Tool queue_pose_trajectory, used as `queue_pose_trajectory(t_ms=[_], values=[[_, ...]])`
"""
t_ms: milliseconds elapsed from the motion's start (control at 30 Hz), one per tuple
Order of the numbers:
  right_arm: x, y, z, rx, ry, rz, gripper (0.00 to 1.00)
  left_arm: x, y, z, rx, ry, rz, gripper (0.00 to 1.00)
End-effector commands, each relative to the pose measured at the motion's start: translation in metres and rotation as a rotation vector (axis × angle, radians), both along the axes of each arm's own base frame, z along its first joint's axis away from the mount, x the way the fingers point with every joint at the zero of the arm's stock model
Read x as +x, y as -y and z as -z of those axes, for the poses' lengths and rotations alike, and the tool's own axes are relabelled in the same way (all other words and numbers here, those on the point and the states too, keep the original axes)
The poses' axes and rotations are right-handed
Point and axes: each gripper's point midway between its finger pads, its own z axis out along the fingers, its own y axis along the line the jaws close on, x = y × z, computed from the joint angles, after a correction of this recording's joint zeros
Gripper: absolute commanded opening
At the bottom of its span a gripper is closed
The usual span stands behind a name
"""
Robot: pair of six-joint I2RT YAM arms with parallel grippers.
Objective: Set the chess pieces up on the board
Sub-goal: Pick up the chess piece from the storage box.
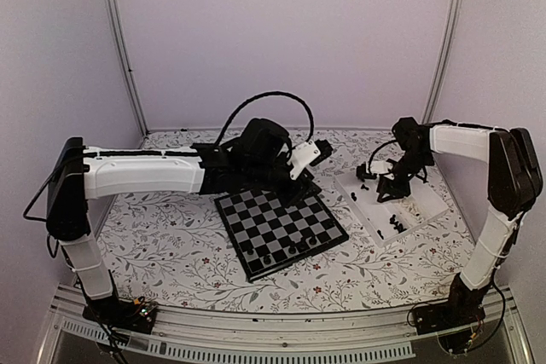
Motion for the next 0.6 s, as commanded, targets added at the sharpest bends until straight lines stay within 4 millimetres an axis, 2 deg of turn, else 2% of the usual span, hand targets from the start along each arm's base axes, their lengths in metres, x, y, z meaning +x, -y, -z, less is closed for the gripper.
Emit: queue_pose_trajectory(t_ms=[0,267,533,567], values=[[-0.027,0.023,0.001,-0.144,-0.048,-0.045,0.36,0.002,-0.001,0.0,0.002,-0.015,0.001,0.39],[-0.049,0.021,0.009,-0.236,-0.031,-0.115,0.35,-0.001,-0.003,0.004,0.005,-0.022,0.011,0.39],[-0.048,0.029,0.027,-0.316,-0.024,-0.125,0.34,-0.003,-0.006,0.005,0.005,-0.023,0.006,0.39],[-0.047,0.035,0.028,-0.348,-0.017,-0.12,0.33,-0.003,-0.006,0.005,0.006,-0.023,0.008,0.39]])
